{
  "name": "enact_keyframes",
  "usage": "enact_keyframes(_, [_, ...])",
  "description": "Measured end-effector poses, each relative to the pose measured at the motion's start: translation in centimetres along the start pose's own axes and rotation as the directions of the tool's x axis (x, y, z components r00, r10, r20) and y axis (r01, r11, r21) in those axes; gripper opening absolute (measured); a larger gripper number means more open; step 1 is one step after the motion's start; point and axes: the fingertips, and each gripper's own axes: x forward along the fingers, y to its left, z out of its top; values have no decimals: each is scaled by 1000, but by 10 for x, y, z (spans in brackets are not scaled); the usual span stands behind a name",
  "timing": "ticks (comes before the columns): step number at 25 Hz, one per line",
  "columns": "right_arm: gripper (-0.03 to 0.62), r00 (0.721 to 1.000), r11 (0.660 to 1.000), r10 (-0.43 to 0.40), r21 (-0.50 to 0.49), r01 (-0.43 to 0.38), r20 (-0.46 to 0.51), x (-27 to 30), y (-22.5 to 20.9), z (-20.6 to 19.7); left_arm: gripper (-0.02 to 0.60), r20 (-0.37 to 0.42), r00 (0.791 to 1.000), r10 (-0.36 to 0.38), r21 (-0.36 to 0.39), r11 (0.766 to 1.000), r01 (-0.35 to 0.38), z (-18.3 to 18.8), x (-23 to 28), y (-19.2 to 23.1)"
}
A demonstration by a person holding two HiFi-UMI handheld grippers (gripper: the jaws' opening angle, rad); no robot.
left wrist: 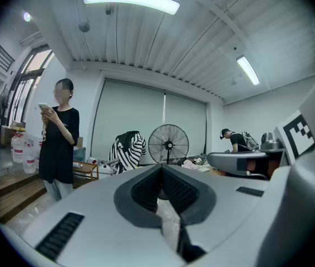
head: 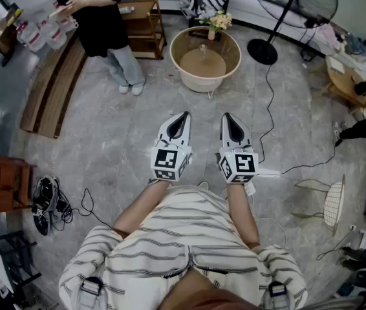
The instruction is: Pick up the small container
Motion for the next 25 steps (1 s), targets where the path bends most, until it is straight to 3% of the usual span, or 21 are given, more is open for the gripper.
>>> enact_keyframes(12, [9, 1000, 1000, 17, 26, -17, 5, -6, -16, 1, 3, -20, 1000, 12, 4, 1000, -12, -3, 8, -17])
enact_keyframes(25, [9, 997, 997, 76, 20, -76, 4, -7, -66, -3, 2, -11, 998, 64, -7, 998, -64, -10, 39, -57])
